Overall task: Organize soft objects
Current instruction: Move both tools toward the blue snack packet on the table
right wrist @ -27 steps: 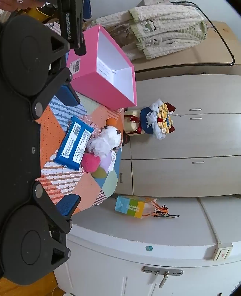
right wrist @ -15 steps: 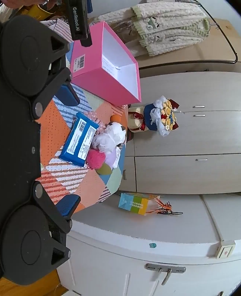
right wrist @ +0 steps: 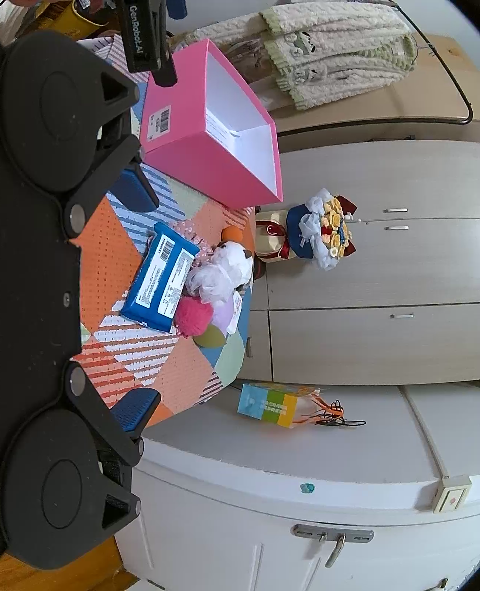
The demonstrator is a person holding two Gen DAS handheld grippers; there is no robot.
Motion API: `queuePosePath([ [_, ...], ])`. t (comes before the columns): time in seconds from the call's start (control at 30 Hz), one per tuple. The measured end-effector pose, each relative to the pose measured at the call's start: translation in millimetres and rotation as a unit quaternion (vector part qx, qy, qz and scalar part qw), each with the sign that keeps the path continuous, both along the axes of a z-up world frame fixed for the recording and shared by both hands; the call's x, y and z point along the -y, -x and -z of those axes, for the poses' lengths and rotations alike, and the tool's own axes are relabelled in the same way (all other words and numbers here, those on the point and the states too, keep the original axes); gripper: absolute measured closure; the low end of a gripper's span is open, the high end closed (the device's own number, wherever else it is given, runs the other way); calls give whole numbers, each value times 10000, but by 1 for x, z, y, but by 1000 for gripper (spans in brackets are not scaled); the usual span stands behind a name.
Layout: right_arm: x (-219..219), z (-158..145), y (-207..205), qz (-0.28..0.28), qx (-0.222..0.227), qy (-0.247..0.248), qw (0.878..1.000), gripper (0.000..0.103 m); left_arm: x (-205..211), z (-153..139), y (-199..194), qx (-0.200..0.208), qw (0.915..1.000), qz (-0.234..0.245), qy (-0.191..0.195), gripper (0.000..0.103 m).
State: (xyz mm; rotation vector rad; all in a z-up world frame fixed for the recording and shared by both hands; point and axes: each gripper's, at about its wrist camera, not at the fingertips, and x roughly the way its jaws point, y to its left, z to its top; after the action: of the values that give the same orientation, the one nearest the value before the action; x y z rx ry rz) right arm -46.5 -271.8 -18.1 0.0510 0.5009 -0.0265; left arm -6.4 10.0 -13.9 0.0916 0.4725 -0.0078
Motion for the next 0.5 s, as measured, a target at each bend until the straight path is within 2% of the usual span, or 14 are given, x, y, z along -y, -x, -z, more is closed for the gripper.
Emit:
queuePosePath([
  [0.5,-3,2,0,-55,103,79,9999,0,-3,0,4,191,9998,35,87,0],
])
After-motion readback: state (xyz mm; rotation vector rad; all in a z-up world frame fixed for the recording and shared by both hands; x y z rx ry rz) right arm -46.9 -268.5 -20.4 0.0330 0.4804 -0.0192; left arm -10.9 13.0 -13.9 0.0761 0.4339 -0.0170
